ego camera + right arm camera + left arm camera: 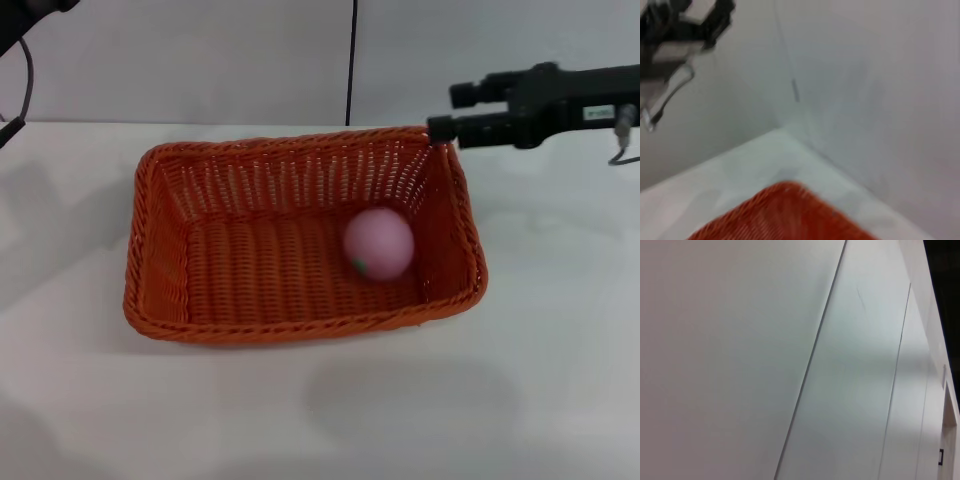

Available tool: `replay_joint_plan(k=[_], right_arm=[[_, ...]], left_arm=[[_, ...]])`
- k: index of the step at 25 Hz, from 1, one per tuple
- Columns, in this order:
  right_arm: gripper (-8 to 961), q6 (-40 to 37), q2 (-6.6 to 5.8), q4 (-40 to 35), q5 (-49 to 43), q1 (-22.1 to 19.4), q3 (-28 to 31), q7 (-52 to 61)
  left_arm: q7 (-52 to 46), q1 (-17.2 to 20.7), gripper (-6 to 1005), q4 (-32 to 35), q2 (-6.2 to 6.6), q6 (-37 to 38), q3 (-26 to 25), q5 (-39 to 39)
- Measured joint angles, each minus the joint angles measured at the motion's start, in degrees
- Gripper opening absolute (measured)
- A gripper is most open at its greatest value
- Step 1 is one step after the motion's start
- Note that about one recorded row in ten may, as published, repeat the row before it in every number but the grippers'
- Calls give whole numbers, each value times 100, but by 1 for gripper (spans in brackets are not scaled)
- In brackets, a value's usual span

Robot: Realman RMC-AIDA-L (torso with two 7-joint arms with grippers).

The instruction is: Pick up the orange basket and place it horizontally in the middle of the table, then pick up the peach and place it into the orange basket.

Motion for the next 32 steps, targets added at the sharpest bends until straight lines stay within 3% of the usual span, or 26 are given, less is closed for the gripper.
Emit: replay_joint_plan(k=[2, 8, 10, 11, 13, 14, 17, 21, 22, 26, 27, 32], right_arm=[[678, 18, 89, -48, 455, -366, 446, -442], [678, -7, 166, 533, 1809, -1032, 1325, -1686], [678, -15, 208, 1418, 3034, -1398, 1816, -3051], [678, -15, 208, 1418, 3034, -1398, 1816, -3051], [678, -50, 227, 2544, 4349, -1688, 2130, -4618], [678, -50, 227, 2544, 4349, -1688, 2130, -4618], [678, -105, 255, 3601, 5662, -1906, 2473, -6154], [678, -109, 262, 4049, 6127, -1952, 2759, -6655], [678, -102, 263, 4234, 6239, -1952, 2979, -6778], [678, -79, 272, 4405, 6262, -1910, 3300, -6890], [678, -73, 277, 4460, 6267, -1895, 3391, -6919], [678, -55, 281, 4615, 6277, -1850, 3399, -6927]], left_arm=[[59, 0, 597, -14, -6, -12, 0, -10], [339, -1, 597, -209, -8, -25, -36, -29], [689, -2, 597, -406, -6, -74, -76, -105], [1037, 10, 597, -600, -7, -113, -86, -276], [1808, 50, 596, -1069, -12, -142, -88, -684], [1904, 53, 596, -1132, -12, -142, -88, -733], [3130, 88, 594, -1750, -28, -135, -88, -1267], [4396, 87, 591, -2369, -52, -75, -88, -1817], [5315, 45, 591, -2772, -61, -63, -88, -2104], [6053, 4, 591, -3041, -69, -59, -89, -2268], [6655, -28, 591, -3260, -78, -54, -116, -2337], [6810, 20, 591, -3345, -73, -52, -147, -2351]])
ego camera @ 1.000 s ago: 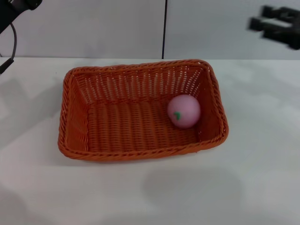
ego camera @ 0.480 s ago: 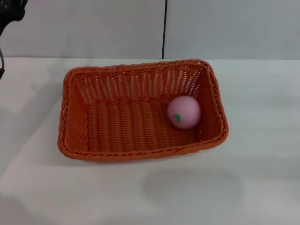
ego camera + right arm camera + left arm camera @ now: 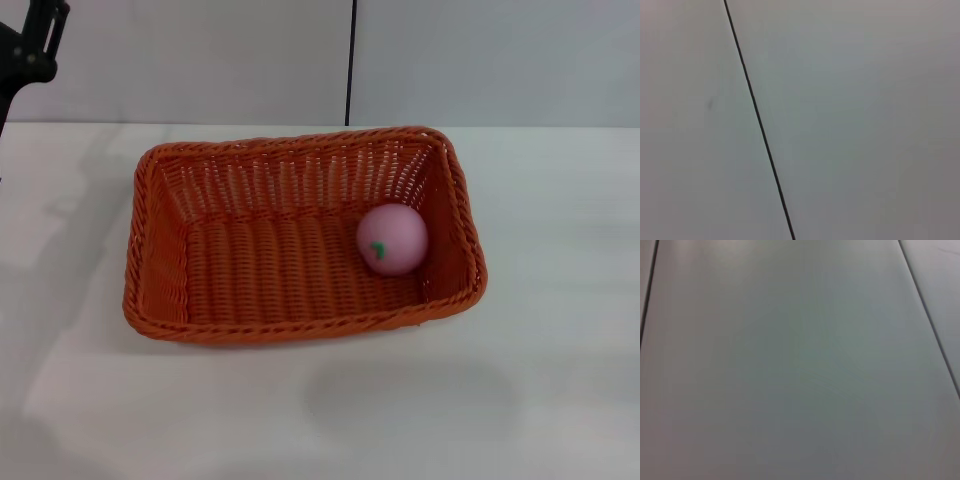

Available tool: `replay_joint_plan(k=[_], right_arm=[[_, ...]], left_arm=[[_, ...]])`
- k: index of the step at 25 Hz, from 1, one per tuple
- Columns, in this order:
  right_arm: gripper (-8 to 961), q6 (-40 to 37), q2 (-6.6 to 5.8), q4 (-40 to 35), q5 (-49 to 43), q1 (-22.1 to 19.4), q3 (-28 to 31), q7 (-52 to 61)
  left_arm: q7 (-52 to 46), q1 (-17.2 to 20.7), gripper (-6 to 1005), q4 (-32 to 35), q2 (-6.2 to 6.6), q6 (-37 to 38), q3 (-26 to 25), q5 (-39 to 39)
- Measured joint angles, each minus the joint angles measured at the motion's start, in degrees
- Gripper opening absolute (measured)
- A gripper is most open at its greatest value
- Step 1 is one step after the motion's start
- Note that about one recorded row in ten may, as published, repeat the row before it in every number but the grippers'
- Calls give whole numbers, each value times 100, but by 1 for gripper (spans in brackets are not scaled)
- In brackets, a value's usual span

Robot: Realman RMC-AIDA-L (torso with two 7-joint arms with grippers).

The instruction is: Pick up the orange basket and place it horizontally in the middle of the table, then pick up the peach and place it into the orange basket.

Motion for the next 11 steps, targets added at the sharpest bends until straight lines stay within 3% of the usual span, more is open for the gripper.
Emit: replay_joint_plan(k=[11], right_arm=[[678, 14, -4, 163, 48, 75, 11, -4]], left_arm=[[273, 112, 591, -8, 11, -56, 35, 33]])
